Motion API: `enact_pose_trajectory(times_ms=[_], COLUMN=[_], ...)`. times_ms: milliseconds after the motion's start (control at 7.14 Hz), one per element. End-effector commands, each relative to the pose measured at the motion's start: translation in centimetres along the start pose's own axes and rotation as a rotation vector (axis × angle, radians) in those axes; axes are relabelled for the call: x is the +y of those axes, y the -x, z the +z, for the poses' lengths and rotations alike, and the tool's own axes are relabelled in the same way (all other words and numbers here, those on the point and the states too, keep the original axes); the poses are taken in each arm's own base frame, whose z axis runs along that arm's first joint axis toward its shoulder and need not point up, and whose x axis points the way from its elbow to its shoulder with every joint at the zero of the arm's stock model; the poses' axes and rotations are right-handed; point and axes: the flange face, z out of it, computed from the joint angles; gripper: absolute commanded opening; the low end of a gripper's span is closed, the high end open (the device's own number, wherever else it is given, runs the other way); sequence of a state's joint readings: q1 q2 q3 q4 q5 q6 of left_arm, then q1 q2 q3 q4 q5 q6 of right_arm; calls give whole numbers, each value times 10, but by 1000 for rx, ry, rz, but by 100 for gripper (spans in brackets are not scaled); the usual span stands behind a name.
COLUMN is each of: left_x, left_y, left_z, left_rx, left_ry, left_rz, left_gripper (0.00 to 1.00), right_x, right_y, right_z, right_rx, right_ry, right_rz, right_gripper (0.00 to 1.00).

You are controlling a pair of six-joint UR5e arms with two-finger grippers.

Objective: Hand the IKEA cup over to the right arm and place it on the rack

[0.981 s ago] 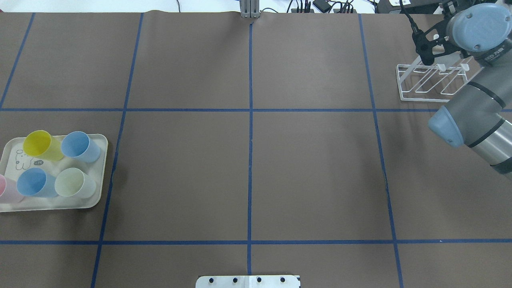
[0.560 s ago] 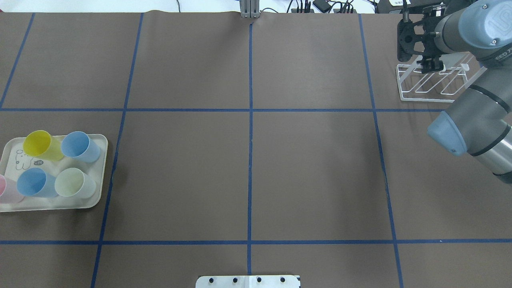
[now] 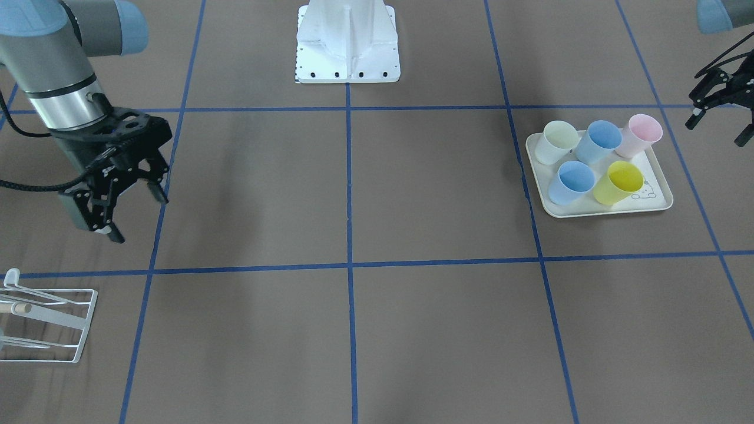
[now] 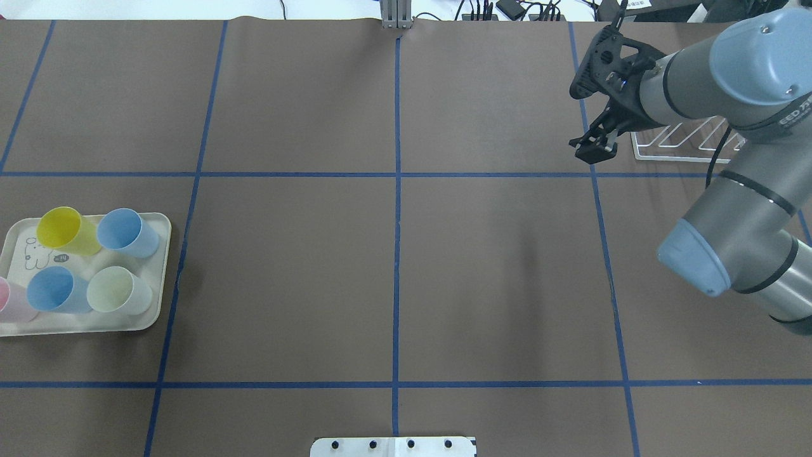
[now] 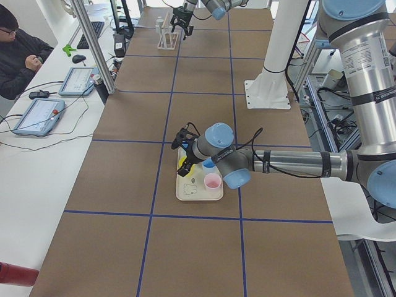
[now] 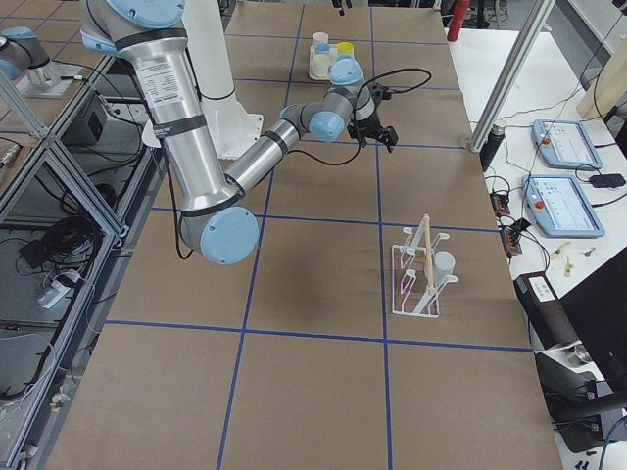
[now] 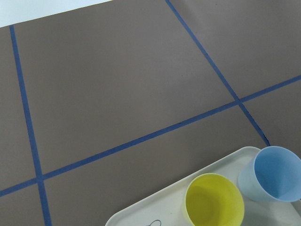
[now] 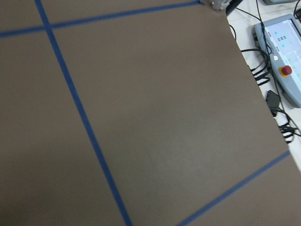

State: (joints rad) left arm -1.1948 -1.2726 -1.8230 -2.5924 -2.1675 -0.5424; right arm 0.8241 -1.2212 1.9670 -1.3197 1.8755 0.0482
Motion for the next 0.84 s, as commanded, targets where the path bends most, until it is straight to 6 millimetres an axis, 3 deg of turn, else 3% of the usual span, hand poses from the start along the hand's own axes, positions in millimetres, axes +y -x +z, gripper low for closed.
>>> enact_pose_trajectory(times_ms=[0, 420, 560, 700], left_x=[5, 21, 23, 27], left_y=[-12, -30, -33, -31], left_z=[40, 84, 94, 102], left_rx=[25, 14, -15, -31], left_ry=[0, -44, -61, -57], left_rz=[-34, -90, -91, -99], left_gripper=[100, 100, 96, 85], right_x=[-13, -13, -13, -13], right_y=[44, 48, 49, 48], right_z=[-3, -1, 0, 0], right_rx=[-78, -85, -86, -85], right_ry=[-28, -26, -25, -26], right_rz=[63, 59, 59, 59], right_gripper=[99, 99, 99, 99])
